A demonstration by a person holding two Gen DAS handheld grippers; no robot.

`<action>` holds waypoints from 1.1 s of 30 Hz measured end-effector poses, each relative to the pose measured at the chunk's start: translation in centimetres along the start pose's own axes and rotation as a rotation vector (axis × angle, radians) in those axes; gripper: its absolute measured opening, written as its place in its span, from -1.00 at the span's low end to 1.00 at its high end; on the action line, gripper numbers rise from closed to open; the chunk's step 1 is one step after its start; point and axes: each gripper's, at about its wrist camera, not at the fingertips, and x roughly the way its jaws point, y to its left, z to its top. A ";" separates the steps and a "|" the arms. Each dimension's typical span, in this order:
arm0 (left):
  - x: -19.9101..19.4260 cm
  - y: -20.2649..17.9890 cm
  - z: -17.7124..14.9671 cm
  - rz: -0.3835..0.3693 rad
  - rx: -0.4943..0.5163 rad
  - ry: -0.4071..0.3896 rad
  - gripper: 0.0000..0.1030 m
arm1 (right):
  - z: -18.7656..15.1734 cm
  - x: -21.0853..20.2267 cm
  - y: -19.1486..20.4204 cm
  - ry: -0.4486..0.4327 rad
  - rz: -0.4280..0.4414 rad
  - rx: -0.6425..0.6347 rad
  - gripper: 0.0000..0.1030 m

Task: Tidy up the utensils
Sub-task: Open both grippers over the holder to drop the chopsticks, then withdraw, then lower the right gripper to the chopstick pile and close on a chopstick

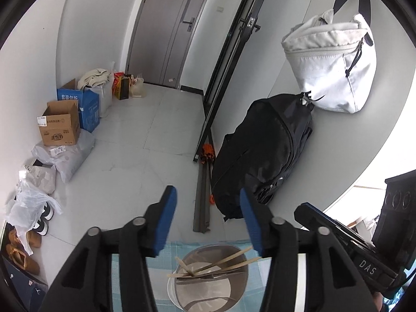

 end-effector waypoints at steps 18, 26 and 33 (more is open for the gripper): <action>-4.7 -2.3 -0.2 0.044 0.013 -0.043 0.32 | 0.2 -6.5 3.2 -0.056 0.028 -0.042 0.30; -7.0 -3.0 -2.2 0.059 0.017 -0.052 0.57 | -1.8 -9.3 3.9 -0.058 0.045 -0.059 0.58; -8.0 -2.6 -3.8 0.070 -0.009 -0.050 0.58 | -4.6 -11.0 3.4 -0.045 0.035 -0.040 0.60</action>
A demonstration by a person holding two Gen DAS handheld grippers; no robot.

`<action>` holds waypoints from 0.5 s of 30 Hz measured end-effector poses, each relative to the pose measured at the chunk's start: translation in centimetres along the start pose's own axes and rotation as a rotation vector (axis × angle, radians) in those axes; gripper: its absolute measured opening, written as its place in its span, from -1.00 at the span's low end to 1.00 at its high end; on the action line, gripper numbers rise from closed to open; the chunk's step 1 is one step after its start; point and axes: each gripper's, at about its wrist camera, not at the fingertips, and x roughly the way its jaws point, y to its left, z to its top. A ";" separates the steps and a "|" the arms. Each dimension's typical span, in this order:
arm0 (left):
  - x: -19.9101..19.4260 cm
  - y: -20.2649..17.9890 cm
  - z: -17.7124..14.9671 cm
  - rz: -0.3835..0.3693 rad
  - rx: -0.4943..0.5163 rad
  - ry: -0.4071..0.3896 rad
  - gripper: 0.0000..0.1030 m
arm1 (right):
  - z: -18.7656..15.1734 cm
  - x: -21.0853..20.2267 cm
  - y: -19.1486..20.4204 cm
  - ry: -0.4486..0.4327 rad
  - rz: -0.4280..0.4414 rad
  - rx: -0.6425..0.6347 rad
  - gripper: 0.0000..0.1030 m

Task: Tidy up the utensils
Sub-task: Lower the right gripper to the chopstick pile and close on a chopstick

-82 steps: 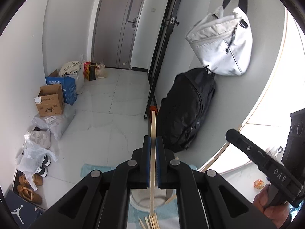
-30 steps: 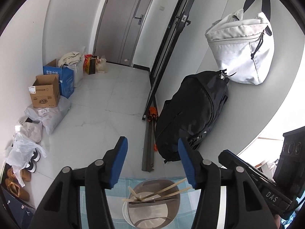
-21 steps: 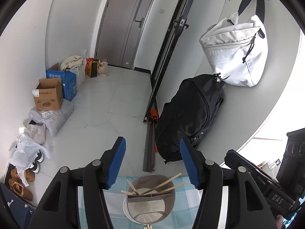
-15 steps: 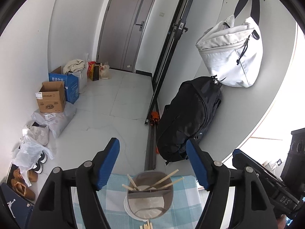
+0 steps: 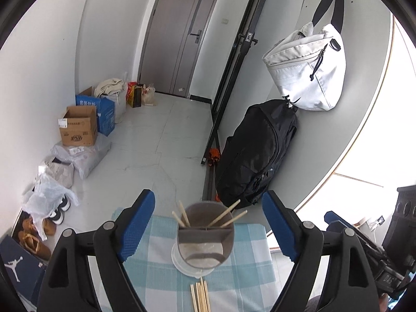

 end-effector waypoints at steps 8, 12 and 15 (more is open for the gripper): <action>-0.5 0.7 -2.5 0.012 -0.016 0.013 0.58 | -3.3 -0.8 -0.7 0.042 -0.022 0.017 0.60; 0.4 2.1 -5.0 0.029 -0.037 0.044 0.58 | -6.0 0.3 -1.6 0.116 -0.026 0.045 0.60; 1.0 3.1 -6.8 0.032 -0.053 0.073 0.58 | -8.2 1.8 -2.4 0.192 -0.028 0.065 0.60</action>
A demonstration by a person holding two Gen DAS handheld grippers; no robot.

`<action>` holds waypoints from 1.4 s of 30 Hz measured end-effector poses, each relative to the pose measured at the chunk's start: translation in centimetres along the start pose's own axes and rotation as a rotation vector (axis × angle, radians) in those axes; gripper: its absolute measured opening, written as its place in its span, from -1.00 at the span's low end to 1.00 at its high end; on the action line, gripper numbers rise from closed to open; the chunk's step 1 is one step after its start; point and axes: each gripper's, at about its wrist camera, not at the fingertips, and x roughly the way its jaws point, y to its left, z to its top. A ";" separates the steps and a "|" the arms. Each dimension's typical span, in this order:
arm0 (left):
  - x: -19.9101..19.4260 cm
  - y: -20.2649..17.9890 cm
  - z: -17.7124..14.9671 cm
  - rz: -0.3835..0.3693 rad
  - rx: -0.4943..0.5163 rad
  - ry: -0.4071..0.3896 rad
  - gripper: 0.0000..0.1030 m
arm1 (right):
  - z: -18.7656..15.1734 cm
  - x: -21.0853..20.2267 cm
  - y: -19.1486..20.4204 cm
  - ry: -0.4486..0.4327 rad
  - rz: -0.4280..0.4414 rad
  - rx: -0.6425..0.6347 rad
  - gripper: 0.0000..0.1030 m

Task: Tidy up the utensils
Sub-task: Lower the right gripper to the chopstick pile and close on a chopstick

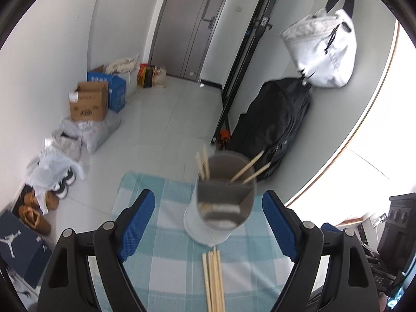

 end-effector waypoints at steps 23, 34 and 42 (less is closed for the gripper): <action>4.6 7.7 -5.4 0.086 -0.162 0.146 0.58 | -7.3 16.6 -0.8 0.501 -0.128 -0.054 -0.37; 4.8 9.3 -5.7 0.083 -0.215 0.169 0.58 | -7.4 18.5 -0.1 0.557 -0.253 -0.106 -0.59; 5.0 9.8 -5.7 0.083 -0.207 0.176 0.58 | -7.4 18.3 -0.2 0.527 -0.273 -0.108 -0.89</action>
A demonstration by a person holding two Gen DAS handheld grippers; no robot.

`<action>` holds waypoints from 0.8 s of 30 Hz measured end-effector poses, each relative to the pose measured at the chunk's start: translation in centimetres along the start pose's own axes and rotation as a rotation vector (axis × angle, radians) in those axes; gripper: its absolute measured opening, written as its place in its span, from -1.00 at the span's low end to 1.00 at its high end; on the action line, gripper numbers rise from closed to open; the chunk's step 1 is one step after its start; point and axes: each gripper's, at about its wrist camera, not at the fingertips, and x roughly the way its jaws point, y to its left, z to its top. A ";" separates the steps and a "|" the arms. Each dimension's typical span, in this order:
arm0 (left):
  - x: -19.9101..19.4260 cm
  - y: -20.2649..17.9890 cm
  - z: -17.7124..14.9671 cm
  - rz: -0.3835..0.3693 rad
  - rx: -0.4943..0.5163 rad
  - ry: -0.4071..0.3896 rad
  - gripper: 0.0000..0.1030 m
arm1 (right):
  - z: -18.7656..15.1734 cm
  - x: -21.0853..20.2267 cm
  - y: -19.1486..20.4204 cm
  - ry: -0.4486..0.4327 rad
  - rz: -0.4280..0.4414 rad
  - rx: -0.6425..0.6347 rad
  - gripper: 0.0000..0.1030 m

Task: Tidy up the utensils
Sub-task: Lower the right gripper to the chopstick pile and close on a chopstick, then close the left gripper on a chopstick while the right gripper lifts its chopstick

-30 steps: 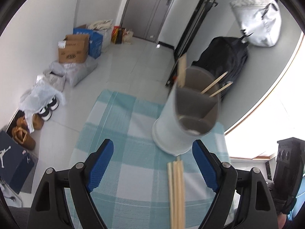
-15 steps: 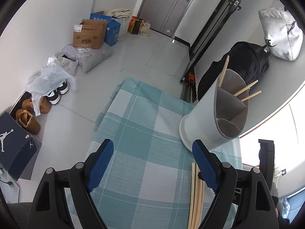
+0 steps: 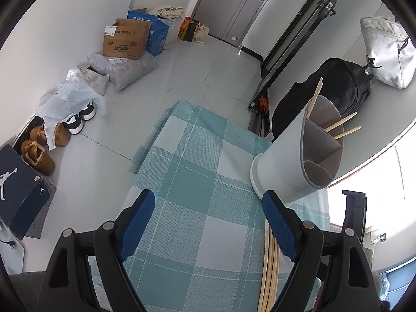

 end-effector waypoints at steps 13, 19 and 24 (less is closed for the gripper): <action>1.9 -1.5 -1.6 0.036 0.091 0.076 0.58 | -0.7 -3.8 -3.5 -0.164 0.174 0.138 -0.92; 4.0 -3.8 -3.0 -0.006 0.162 0.189 0.58 | -2.5 -6.8 -5.7 -0.271 0.273 0.195 -0.92; 5.7 -5.9 -4.5 0.026 0.237 0.248 0.58 | -3.5 -8.8 -7.3 -0.338 0.310 0.243 -0.92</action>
